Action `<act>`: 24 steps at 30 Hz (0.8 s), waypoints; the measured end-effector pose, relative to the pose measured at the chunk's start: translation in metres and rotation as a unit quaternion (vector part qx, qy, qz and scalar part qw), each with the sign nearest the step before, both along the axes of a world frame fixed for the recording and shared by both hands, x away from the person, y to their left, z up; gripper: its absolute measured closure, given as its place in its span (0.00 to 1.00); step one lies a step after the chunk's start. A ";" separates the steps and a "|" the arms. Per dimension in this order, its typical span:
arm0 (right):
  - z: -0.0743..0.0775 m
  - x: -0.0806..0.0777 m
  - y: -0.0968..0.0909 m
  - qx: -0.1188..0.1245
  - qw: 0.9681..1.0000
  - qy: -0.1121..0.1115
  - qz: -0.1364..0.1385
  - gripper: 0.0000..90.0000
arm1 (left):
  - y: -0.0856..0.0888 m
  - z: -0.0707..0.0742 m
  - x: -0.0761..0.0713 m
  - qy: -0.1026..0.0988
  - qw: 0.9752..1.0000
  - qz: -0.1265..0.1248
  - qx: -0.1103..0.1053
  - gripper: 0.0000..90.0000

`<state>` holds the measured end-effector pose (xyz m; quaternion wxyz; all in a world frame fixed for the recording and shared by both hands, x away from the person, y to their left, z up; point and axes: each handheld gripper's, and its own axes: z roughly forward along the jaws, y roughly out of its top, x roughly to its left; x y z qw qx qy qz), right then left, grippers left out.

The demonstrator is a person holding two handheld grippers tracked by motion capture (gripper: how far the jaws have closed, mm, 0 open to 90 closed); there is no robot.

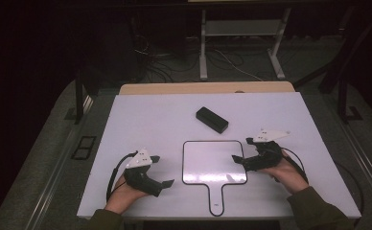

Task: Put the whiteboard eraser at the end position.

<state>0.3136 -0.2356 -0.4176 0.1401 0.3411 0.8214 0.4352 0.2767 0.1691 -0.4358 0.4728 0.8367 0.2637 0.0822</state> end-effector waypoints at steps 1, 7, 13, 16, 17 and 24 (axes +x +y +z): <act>-0.001 -0.002 -0.002 0.002 1.000 -0.002 -0.003 0.12 | 0.000 0.000 0.000 0.001 1.000 0.000 0.001 0.00; -0.009 -0.012 -0.012 0.004 1.000 0.000 -0.013 0.12 | 0.000 0.000 0.000 0.000 1.000 0.001 -0.001 0.00; -0.013 -0.023 -0.025 0.017 1.000 0.002 -0.018 0.12 | 0.000 0.001 0.000 0.000 1.000 0.003 -0.004 0.00; -0.015 -0.029 -0.034 0.019 0.999 0.001 -0.027 0.12 | 0.000 0.001 0.000 0.000 1.000 0.003 -0.003 0.00; -0.017 -0.031 -0.036 0.022 0.999 0.001 -0.027 0.12 | 0.001 0.001 0.000 -0.001 1.000 0.001 0.000 0.00; -0.022 -0.042 -0.048 0.019 0.999 0.004 -0.030 0.12 | 0.001 0.001 -0.001 -0.001 1.000 0.002 -0.001 0.00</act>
